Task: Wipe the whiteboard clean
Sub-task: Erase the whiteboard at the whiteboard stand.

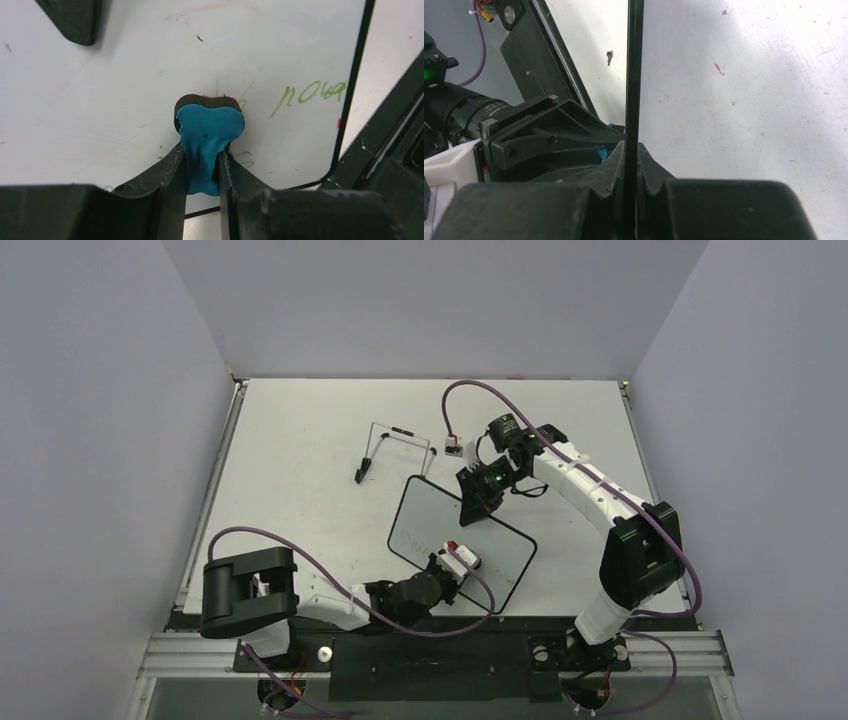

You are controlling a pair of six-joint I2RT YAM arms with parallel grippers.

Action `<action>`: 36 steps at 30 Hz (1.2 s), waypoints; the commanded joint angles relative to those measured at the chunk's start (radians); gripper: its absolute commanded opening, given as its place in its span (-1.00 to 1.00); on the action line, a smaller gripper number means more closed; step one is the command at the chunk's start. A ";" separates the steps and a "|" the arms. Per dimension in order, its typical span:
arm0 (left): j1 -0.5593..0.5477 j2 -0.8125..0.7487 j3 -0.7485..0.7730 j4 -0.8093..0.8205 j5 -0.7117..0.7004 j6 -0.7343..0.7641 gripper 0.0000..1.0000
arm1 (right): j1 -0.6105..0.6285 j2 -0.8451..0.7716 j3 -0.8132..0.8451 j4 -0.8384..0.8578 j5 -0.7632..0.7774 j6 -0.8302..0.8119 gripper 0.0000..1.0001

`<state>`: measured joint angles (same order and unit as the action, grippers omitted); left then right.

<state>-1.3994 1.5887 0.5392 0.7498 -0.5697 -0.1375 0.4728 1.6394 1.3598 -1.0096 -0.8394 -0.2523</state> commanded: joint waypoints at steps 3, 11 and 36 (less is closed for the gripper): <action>0.127 -0.062 -0.042 0.071 -0.011 -0.095 -1.00 | 0.006 -0.049 0.005 0.019 -0.084 0.020 -1.00; 0.175 -0.102 -0.069 0.047 0.055 -0.109 -1.00 | 0.006 -0.043 0.006 0.019 -0.083 0.021 -1.00; 0.179 -0.071 0.013 -0.108 0.073 -0.217 -1.00 | 0.006 -0.040 0.005 0.020 -0.080 0.019 -1.00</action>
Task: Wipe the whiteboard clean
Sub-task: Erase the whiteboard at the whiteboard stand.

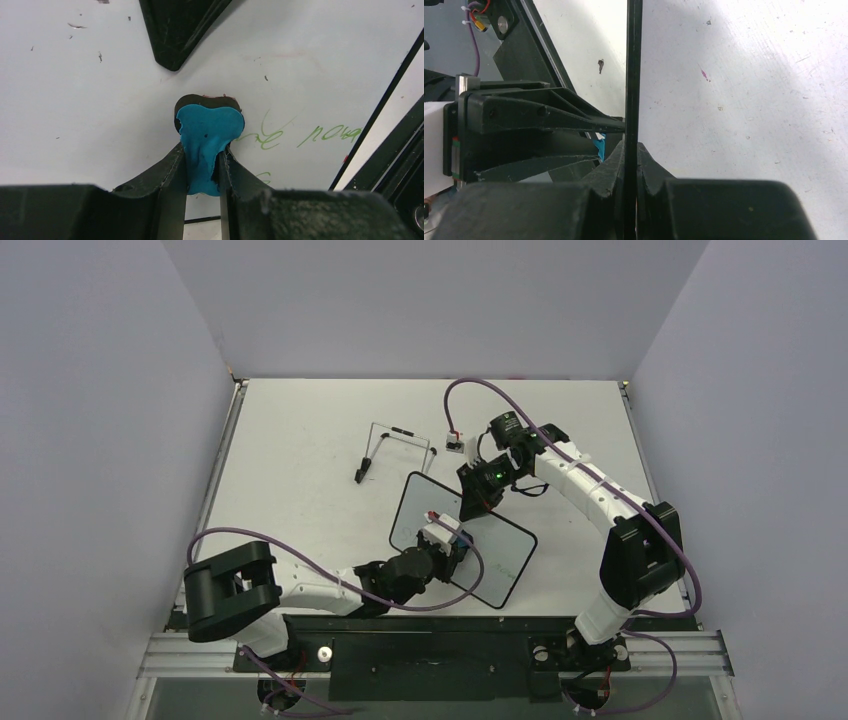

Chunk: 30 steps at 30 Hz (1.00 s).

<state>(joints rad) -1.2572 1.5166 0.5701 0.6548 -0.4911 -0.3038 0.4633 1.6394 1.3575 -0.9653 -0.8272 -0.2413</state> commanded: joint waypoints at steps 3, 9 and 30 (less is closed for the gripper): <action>0.021 0.027 0.015 -0.049 0.011 -0.026 -1.00 | 0.015 -0.040 0.007 -0.026 -0.091 0.008 -1.00; -0.073 0.096 0.129 -0.134 -0.055 0.086 -1.00 | 0.016 -0.040 0.005 -0.026 -0.093 0.006 -1.00; -0.004 0.043 0.141 -0.247 -0.060 -0.190 -1.00 | 0.016 -0.041 0.002 -0.025 -0.077 0.003 -1.00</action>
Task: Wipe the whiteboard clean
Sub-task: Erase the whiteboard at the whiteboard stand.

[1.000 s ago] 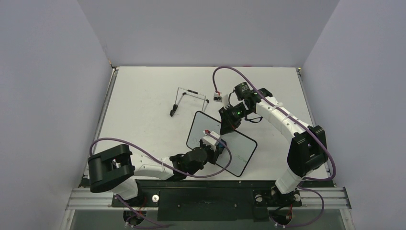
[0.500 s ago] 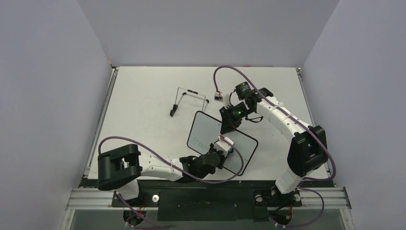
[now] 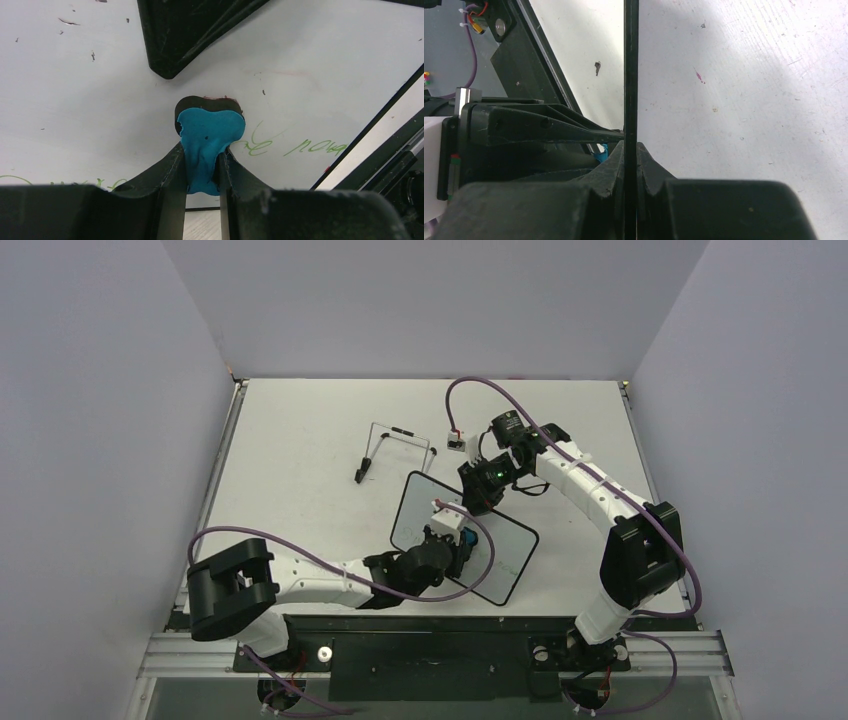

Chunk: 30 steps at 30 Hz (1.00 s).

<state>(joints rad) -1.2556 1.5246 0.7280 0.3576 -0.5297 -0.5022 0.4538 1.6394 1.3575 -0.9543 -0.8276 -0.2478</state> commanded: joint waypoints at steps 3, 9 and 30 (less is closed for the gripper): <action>-0.048 0.064 -0.013 0.100 -0.009 0.077 -1.00 | 0.025 -0.047 0.001 -0.034 -0.077 0.009 -1.00; -0.092 0.100 0.036 0.115 -0.007 0.179 -1.00 | 0.026 -0.042 0.002 -0.035 -0.080 0.010 -1.00; -0.057 0.058 0.089 -0.052 -0.085 0.083 -1.00 | 0.025 -0.043 0.002 -0.035 -0.081 0.008 -1.00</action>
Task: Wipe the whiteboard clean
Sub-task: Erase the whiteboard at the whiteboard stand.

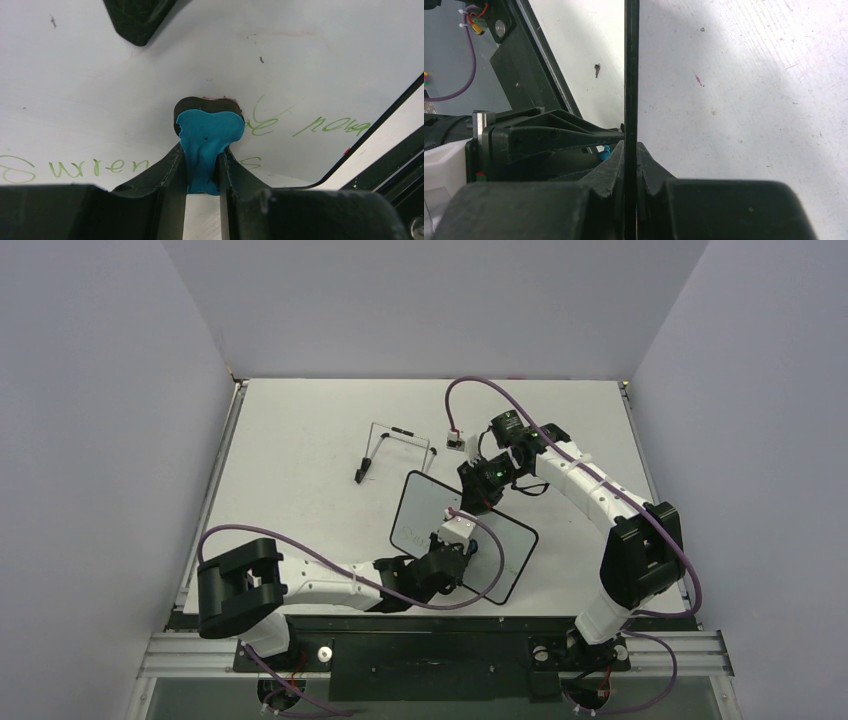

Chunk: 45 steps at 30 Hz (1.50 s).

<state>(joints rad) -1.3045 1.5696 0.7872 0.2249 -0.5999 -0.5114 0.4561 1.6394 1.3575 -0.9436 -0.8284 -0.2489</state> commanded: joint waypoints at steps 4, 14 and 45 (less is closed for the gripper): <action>-0.044 0.026 0.036 0.135 0.066 0.170 -1.00 | 0.024 -0.041 0.002 -0.045 -0.084 0.010 -1.00; -0.013 0.047 0.116 -0.135 -0.155 0.046 -1.00 | 0.024 -0.042 0.003 -0.046 -0.085 0.010 -1.00; -0.063 -0.125 -0.030 0.214 0.019 0.207 -1.00 | 0.024 -0.055 -0.003 -0.027 -0.087 0.030 -1.00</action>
<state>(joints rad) -1.3670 1.5219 0.7826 0.3885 -0.6224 -0.2817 0.4728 1.6394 1.3491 -0.9668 -0.8516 -0.2382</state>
